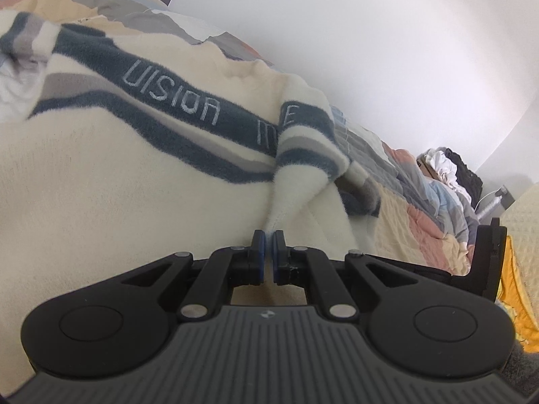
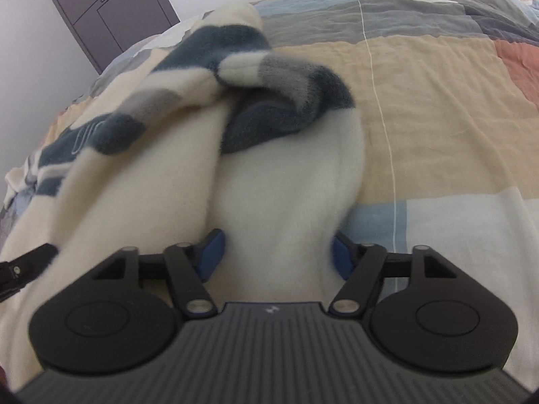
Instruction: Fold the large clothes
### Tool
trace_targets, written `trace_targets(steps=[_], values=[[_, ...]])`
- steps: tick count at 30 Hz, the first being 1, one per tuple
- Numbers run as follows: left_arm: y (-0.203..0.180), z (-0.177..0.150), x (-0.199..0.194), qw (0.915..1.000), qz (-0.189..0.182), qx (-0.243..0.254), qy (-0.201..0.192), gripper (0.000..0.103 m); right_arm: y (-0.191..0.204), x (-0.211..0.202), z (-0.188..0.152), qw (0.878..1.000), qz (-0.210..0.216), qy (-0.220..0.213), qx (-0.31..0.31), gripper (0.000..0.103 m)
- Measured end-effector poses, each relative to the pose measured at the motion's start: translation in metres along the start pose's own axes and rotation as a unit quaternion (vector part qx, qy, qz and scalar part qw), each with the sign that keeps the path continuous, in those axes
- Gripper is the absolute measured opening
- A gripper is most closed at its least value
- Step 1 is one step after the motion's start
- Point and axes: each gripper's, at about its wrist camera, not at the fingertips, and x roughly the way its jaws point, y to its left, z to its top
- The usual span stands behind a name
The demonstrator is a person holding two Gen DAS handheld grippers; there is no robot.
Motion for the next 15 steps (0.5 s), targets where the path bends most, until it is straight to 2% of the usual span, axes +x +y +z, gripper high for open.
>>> trace_targets(steps=[2, 3, 5, 6, 8, 9, 10, 15], values=[[0.000, 0.001, -0.001, 1.0000, -0.006, 0.002, 0.000, 0.006, 0.002, -0.003, 0.001, 1.000, -0.001, -0.001, -0.005, 0.030], [0.000, 0.001, -0.001, 0.9999, -0.009, 0.003, 0.003, 0.006, 0.004, -0.006, 0.001, 1.000, -0.001, -0.003, -0.009, 0.020], [0.000, 0.001, -0.002, 0.9995, -0.025, 0.007, 0.018, 0.007, 0.014, -0.014, 0.001, 1.000, -0.016, -0.009, -0.020, 0.016], [0.000, 0.002, -0.003, 0.9995, -0.026, 0.005, 0.018, 0.011, 0.019, -0.019, 0.002, 0.999, -0.025, -0.011, -0.040, 0.016], [0.002, 0.002, -0.010, 0.9994, -0.033, -0.006, 0.010, 0.024, 0.024, -0.034, 0.008, 0.997, -0.035, -0.021, -0.061, 0.016], [0.002, 0.002, -0.013, 0.9991, -0.041, -0.009, 0.005, 0.038, 0.024, -0.041, 0.012, 0.997, -0.038, -0.023, -0.067, 0.016], [0.002, 0.003, -0.016, 0.9987, -0.050, -0.007, 0.001, 0.047, 0.025, -0.047, 0.016, 0.995, -0.050, -0.028, -0.076, 0.016], [-0.009, 0.004, -0.029, 0.9970, -0.073, 0.018, -0.016, 0.048, 0.008, -0.065, 0.055, 0.982, -0.135, -0.049, -0.120, 0.015]])
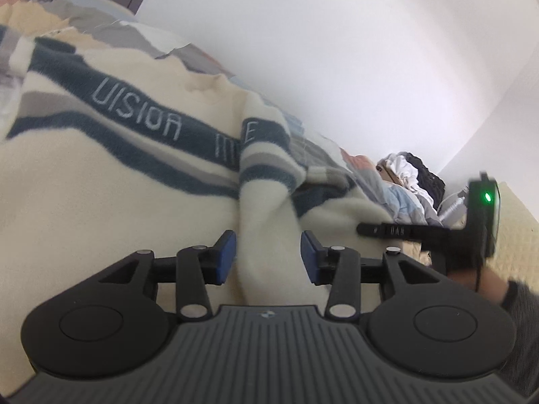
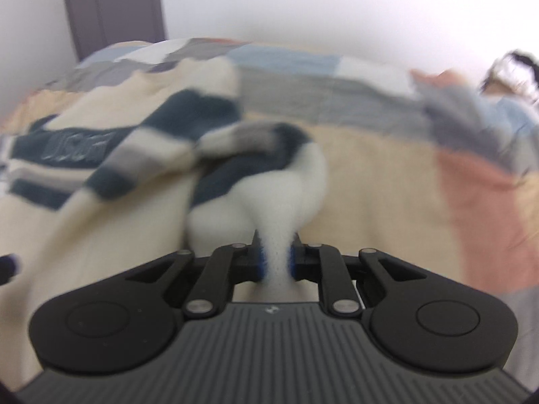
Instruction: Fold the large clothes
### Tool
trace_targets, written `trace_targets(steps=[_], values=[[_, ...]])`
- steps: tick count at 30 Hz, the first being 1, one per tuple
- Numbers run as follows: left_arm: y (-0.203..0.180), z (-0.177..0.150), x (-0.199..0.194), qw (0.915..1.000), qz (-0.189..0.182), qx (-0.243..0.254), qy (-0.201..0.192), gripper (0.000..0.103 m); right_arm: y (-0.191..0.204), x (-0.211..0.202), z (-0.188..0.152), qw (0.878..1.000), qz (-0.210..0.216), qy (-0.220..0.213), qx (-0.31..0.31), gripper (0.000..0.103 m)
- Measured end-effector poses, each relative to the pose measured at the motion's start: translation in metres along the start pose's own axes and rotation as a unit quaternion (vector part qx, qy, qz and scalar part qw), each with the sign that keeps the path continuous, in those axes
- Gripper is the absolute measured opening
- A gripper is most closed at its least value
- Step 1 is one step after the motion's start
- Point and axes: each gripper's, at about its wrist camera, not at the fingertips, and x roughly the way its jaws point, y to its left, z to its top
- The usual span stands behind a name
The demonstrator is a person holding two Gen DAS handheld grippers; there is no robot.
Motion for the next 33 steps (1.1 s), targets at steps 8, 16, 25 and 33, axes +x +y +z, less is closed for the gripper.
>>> trace_targets(steps=[8, 16, 25, 33], values=[[-0.001, 0.000, 0.006, 1.0000, -0.004, -0.001, 0.009, 0.048, -0.038, -0.005, 0.101, 0.979, -0.160, -0.078, -0.099, 0.015], [0.001, -0.001, 0.018, 0.9998, 0.000, 0.005, 0.020, 0.048, -0.047, -0.001, 0.121, 0.944, -0.237, -0.192, -0.126, 0.015], [0.000, -0.003, 0.023, 0.9996, 0.001, -0.002, 0.027, 0.048, -0.056, 0.051, 0.006, 0.969, -0.203, -0.120, -0.076, 0.017], [0.006, -0.009, 0.026, 0.9988, 0.021, -0.013, 0.042, 0.048, -0.057, 0.038, -0.011, 0.991, -0.122, -0.053, 0.029, 0.019]])
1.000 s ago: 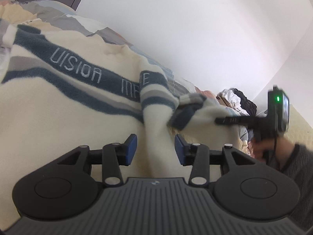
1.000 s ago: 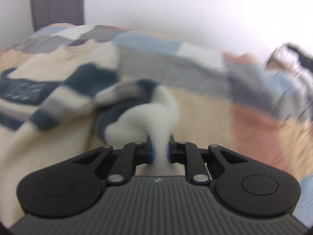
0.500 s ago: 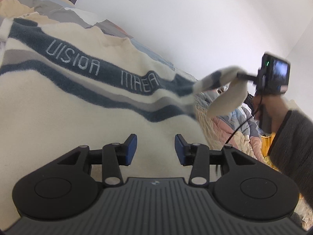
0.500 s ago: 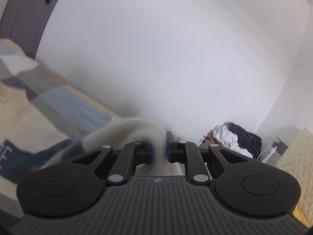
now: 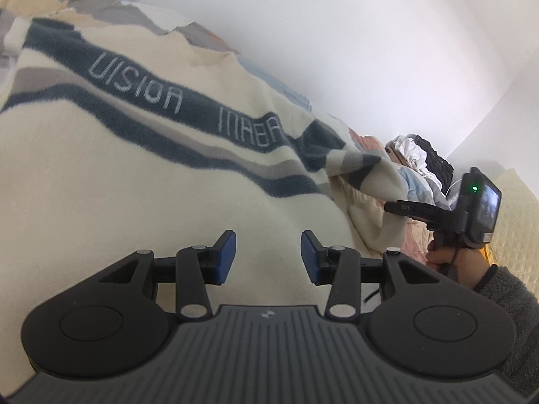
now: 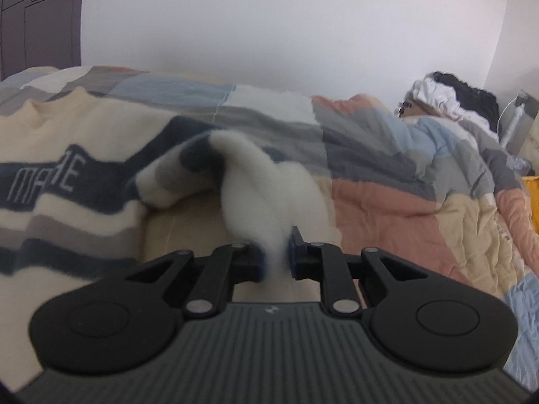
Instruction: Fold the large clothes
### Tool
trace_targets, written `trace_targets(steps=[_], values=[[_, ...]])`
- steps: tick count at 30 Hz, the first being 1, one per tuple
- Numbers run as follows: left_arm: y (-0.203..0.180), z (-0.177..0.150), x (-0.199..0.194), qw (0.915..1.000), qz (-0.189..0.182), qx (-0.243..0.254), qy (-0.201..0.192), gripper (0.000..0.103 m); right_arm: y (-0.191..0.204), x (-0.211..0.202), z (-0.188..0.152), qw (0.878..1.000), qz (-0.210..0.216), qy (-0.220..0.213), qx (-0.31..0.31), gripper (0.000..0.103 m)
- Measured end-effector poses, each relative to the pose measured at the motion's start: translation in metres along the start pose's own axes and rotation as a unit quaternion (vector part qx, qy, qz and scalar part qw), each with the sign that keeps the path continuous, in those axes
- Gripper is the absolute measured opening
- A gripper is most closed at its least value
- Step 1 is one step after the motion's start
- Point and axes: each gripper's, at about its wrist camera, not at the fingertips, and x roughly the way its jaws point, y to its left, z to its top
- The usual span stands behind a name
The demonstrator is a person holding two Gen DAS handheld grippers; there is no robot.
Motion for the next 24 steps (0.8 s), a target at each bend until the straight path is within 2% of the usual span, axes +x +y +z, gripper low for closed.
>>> trace_targets(steps=[5, 7, 9, 10, 11, 13, 15, 20, 22, 24], values=[[0.006, -0.006, 0.002, 0.9997, 0.019, -0.002, 0.014, 0.048, 0.003, 0.005, -0.013, 0.994, 0.086, 0.067, 0.007, 0.025], [0.008, -0.006, 0.002, 0.9997, 0.020, -0.003, 0.016, 0.048, -0.003, 0.005, -0.014, 0.992, 0.096, 0.070, 0.029, 0.026], [0.009, -0.006, 0.001, 0.9997, 0.018, -0.010, 0.016, 0.048, -0.014, 0.003, -0.009, 0.989, 0.109, 0.070, 0.066, 0.034], [0.010, -0.005, 0.000, 0.9996, 0.018, -0.013, 0.015, 0.048, -0.020, 0.002, -0.007, 0.986, 0.122, 0.071, 0.087, 0.049], [0.012, -0.005, -0.001, 0.9996, 0.019, -0.016, 0.014, 0.048, -0.026, 0.000, -0.007, 0.982, 0.137, 0.073, 0.108, 0.068], [0.013, -0.004, -0.002, 0.9995, 0.018, -0.023, 0.012, 0.048, -0.038, -0.007, -0.010, 0.973, 0.162, 0.075, 0.147, 0.082], [0.015, -0.003, -0.001, 0.9993, 0.017, -0.031, 0.013, 0.049, -0.050, -0.014, -0.010, 0.964, 0.175, 0.071, 0.185, 0.082], [0.016, -0.004, -0.001, 0.9990, 0.017, -0.038, 0.016, 0.053, -0.086, -0.033, -0.010, 0.938, 0.184, 0.021, 0.293, 0.082], [0.015, -0.005, -0.001, 0.9989, 0.016, -0.039, 0.017, 0.053, -0.098, -0.033, -0.013, 0.930, 0.170, 0.008, 0.325, 0.082], [0.014, -0.004, -0.001, 0.9990, 0.016, -0.039, 0.015, 0.054, -0.108, -0.024, -0.018, 0.925, 0.147, 0.015, 0.351, 0.082]])
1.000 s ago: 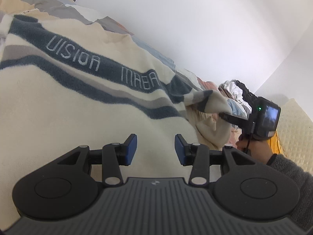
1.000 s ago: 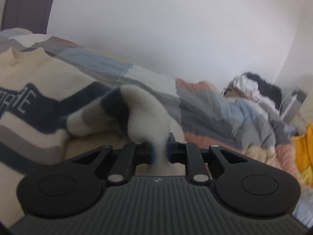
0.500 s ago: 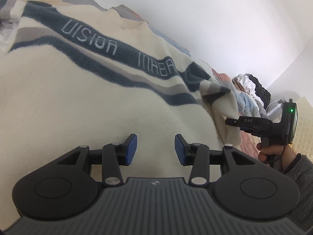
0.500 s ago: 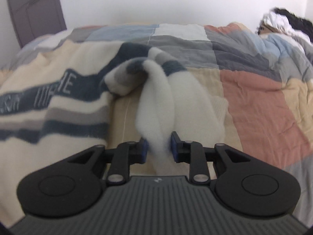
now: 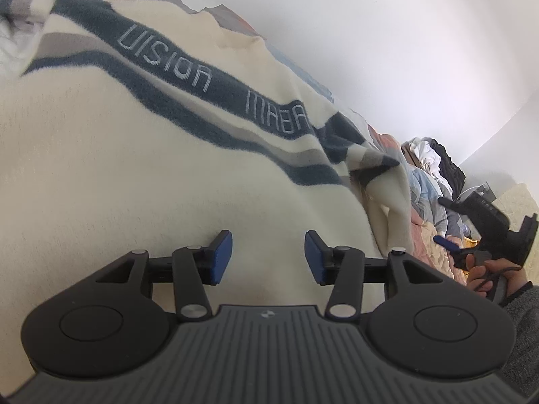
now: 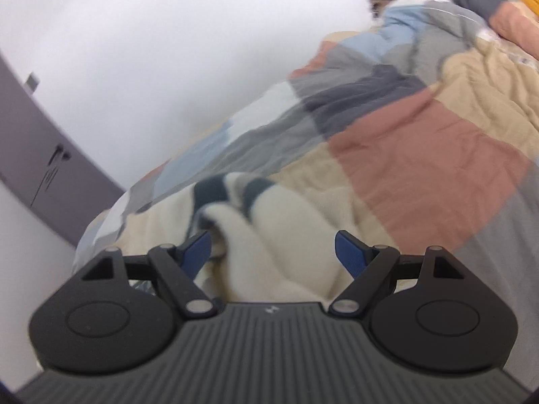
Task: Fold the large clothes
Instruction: 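Open the right gripper and move it away from the sweater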
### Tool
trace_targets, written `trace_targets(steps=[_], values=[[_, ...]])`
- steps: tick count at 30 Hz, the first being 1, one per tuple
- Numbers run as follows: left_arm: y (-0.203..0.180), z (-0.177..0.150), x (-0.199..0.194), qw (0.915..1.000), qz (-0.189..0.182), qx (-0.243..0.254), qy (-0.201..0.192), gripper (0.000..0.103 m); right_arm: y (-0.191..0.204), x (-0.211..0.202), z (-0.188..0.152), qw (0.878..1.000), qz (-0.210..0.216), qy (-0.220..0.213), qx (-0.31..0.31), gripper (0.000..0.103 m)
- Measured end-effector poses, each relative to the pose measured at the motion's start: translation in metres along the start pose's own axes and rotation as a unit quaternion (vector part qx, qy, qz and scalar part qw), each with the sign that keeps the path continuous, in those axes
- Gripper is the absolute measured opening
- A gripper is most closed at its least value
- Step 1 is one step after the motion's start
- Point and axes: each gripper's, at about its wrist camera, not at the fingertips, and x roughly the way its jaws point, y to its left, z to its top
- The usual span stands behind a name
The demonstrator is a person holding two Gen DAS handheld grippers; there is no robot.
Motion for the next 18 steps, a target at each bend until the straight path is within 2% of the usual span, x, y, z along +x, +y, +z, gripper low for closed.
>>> trace_targets(steps=[6, 8, 9, 11, 14, 15, 17, 18], values=[[0.005, 0.002, 0.003, 0.9999, 0.006, -0.012, 0.000, 0.054, -0.039, 0.035, 0.007, 0.995, -0.064, 0.015, 0.074, 0.080], [0.005, 0.002, 0.004, 0.9999, 0.007, -0.013, 0.001, 0.054, -0.049, 0.050, 0.009, 0.993, -0.084, 0.014, 0.086, 0.068], [0.005, 0.001, 0.005, 0.9999, 0.008, -0.010, 0.000, 0.054, -0.054, 0.056, 0.010, 0.992, -0.087, 0.018, 0.091, 0.065], [0.001, 0.000, 0.006, 0.9999, 0.013, 0.001, 0.000, 0.054, -0.059, 0.069, 0.011, 0.991, -0.091, 0.018, 0.095, 0.052], [-0.005, -0.004, 0.009, 0.9995, 0.023, 0.022, 0.001, 0.054, -0.063, 0.080, 0.013, 0.991, -0.074, -0.007, 0.111, 0.048], [-0.007, -0.005, 0.011, 0.9992, 0.027, 0.031, 0.001, 0.054, -0.066, 0.084, 0.013, 0.990, -0.057, -0.014, 0.130, 0.046], [-0.010, -0.006, 0.013, 0.9984, 0.036, 0.044, 0.002, 0.054, -0.071, 0.095, 0.012, 0.985, -0.027, -0.016, 0.168, 0.036], [-0.011, -0.007, 0.015, 0.9981, 0.039, 0.048, 0.004, 0.054, -0.072, 0.102, 0.010, 0.983, -0.010, -0.011, 0.181, 0.036]])
